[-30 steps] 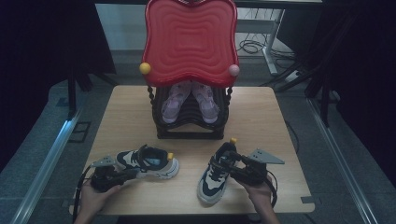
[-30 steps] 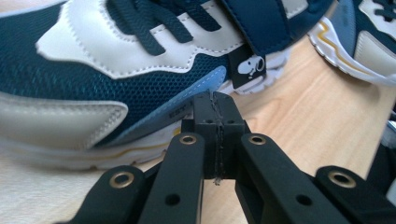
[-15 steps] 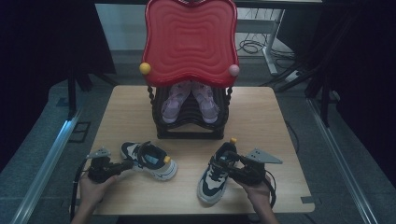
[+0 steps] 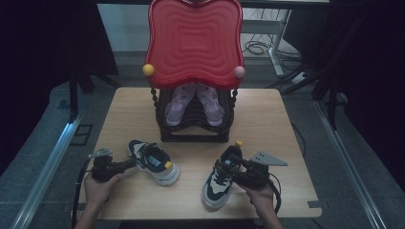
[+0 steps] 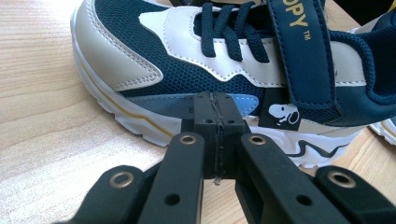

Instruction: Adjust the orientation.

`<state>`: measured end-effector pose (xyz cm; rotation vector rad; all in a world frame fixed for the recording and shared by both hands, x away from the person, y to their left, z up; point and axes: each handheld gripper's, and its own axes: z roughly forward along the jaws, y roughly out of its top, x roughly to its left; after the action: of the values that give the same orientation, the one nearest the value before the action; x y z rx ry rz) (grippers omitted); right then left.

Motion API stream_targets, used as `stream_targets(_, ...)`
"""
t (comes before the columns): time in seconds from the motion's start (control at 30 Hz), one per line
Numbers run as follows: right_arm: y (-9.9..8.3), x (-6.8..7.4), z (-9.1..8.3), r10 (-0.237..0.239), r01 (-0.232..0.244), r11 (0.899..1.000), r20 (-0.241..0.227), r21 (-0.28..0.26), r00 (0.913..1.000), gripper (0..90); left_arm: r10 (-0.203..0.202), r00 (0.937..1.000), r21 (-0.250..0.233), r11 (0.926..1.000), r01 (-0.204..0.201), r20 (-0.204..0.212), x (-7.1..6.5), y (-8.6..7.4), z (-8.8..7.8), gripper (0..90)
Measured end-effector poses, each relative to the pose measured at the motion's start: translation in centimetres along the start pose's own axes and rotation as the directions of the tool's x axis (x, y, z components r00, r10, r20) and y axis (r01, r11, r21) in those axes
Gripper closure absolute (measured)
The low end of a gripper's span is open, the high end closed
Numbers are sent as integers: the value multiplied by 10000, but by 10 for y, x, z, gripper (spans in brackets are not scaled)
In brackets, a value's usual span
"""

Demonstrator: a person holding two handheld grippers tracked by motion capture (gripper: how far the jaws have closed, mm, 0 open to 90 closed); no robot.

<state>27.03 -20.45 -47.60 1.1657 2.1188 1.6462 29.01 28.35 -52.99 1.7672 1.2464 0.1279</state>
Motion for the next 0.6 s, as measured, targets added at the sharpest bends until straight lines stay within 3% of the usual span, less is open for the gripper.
stream_targets(0.23, 0, 0, -1, -114, 114, 9999, 0, 28, 9999, 495, 234, 9997, -114, 9997, -234, 27, -5, -1, -7, 851)
stream_targets(0.4, 0, 1, -2, -275, 275, 9996, -14, 8, 9996, 548, 674, 9976, -118, 9976, -676, -147, -15, -4, -11, 695)
stream_targets(0.6, 3, 7, -1, -521, 522, 9986, -99, 67, 9986, 651, 801, 9960, -159, 9966, -808, -406, -21, -7, -14, 575)
